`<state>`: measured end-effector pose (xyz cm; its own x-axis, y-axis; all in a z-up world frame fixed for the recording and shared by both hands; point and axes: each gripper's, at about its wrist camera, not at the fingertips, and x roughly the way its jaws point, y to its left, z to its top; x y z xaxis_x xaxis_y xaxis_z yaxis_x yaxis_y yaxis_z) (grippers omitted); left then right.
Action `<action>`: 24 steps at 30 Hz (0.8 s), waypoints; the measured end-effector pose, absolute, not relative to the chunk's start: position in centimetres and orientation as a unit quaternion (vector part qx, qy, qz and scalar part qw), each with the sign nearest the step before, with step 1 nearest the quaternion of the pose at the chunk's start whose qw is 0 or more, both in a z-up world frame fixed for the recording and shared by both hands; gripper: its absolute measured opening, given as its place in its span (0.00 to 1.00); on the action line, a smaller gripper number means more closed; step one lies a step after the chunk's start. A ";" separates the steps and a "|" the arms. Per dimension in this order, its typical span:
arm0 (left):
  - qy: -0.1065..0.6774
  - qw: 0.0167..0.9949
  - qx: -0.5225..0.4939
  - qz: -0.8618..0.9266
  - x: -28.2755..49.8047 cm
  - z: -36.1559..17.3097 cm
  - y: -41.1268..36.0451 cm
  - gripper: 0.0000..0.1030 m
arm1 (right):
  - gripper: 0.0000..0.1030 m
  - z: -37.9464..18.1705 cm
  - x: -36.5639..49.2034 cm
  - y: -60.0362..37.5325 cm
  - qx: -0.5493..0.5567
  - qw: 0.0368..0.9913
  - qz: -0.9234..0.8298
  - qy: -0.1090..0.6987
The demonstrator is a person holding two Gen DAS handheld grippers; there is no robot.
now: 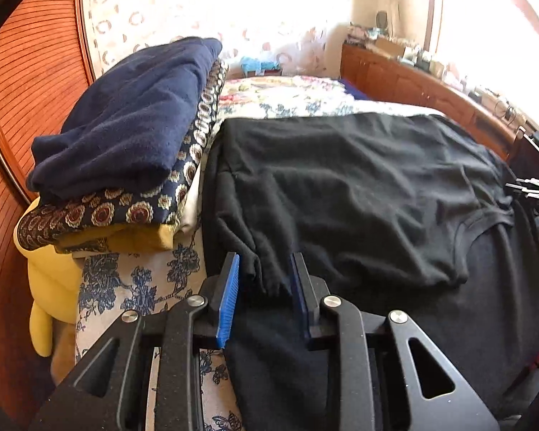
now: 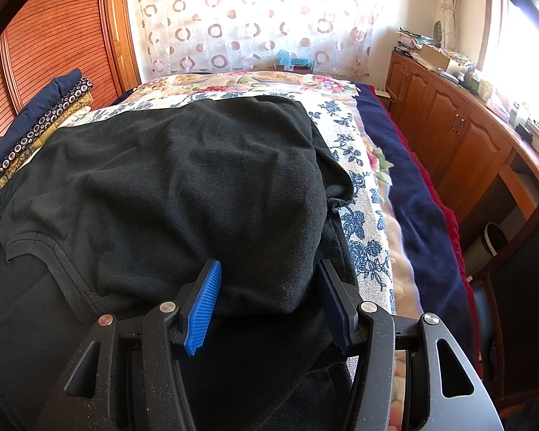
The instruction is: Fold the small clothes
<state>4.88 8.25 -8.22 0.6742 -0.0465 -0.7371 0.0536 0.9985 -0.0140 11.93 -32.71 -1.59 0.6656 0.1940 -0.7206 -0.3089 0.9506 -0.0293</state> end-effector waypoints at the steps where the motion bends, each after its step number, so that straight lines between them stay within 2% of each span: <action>1: 0.407 0.913 0.002 -0.024 5.0 -8.4 8.4 0.29 | 0.55 -1.6 11.9 -32.7 -0.075 0.910 0.138 0.385; 10: 0.423 0.905 0.023 -0.039 7.3 -9.0 8.0 0.28 | 0.55 -1.6 11.9 -32.7 -0.075 0.909 0.139 0.385; 12: 0.424 0.904 0.040 -0.036 7.8 -8.8 7.6 0.12 | 0.55 -1.6 11.9 -32.8 -0.075 0.909 0.139 0.385; 14: 0.419 0.907 0.040 -0.033 7.8 -8.4 7.7 0.05 | 0.55 -1.6 11.8 -32.7 -0.075 0.909 0.139 0.385; 24: 0.359 0.932 -0.006 -0.040 4.9 -4.8 8.5 0.04 | 0.55 -1.6 11.8 -32.7 -0.075 0.909 0.140 0.384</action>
<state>4.93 8.47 -4.77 0.7386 -0.0793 -0.6695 0.0703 0.9967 -0.0404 11.84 -32.75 -1.64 0.6655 0.1961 -0.7202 -0.3120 0.9496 -0.0298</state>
